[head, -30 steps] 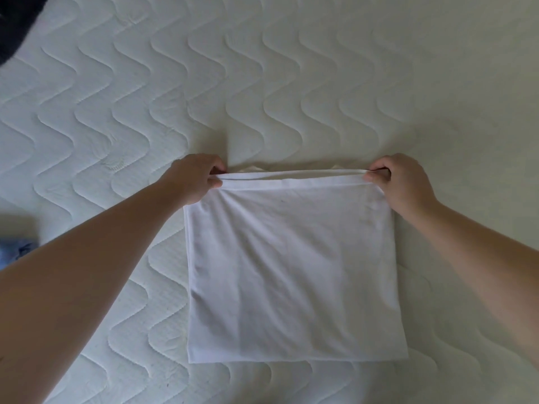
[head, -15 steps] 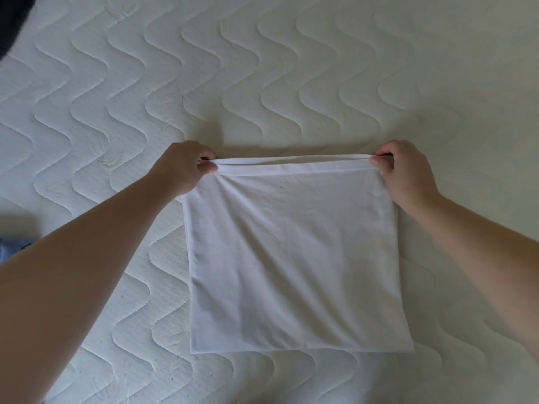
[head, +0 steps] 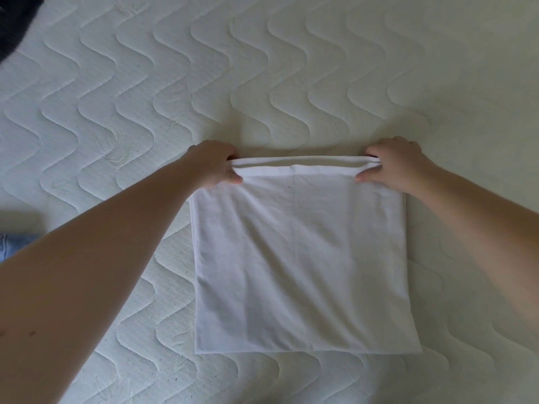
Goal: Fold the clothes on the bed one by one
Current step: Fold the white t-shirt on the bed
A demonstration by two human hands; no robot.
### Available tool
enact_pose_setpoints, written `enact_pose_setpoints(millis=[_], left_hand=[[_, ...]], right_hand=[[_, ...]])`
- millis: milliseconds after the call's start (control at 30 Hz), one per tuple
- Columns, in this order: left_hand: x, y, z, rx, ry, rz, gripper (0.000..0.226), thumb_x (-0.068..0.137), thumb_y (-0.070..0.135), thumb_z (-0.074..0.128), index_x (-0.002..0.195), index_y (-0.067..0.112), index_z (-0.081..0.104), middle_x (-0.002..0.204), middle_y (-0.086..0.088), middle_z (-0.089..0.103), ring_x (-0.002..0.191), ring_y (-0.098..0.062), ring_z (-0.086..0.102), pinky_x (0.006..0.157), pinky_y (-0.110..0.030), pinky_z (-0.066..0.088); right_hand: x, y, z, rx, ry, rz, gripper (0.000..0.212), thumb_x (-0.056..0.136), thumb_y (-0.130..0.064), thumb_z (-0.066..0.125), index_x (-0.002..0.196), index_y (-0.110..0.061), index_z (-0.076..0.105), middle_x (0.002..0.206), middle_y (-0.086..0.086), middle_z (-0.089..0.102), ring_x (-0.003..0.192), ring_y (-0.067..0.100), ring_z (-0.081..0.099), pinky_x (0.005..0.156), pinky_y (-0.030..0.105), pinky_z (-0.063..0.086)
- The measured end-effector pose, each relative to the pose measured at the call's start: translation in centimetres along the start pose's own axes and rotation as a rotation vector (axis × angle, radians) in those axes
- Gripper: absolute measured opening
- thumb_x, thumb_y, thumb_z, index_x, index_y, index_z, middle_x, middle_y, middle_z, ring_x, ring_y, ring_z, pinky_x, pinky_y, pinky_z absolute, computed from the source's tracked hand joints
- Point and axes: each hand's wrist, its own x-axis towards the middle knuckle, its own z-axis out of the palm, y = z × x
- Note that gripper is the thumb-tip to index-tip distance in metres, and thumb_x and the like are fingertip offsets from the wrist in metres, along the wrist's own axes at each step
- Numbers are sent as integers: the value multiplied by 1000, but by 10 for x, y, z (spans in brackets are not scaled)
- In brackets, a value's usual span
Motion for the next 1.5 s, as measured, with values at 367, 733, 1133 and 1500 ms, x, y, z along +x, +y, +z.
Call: enact_pose_setpoints(millis=[367,733,1133,1500], left_hand=[[-37,3,-25,-8,34,134,15,87,38,70,88,25,62,74,11,55,75,-10,53,58,-23,35],[-160,45,-136,89,231,171,14,86,37,71,98,31,65,75,11,58,72,0,50,57,-24,36],[-252,61,-193,268,717,230,23,90,27,69,112,25,72,74,-4,70,63,-25,58,59,-31,44],[-227,21,114,187,648,204,52,50,-8,87,96,16,77,78,-2,75,52,-24,68,39,-31,52]], right_hand=[[-44,-5,-28,133,60,-100,18,85,-34,73,98,-23,65,67,-12,55,65,11,52,55,25,33],[-145,-44,-159,170,152,-185,17,80,-25,79,96,-24,74,69,-23,61,66,-9,54,60,6,35],[-215,-79,-228,60,566,-250,25,87,-26,72,112,-24,73,80,-2,73,68,18,65,60,25,40],[-239,-64,61,-41,468,-98,40,57,8,79,93,-8,74,78,9,73,60,30,69,52,34,55]])
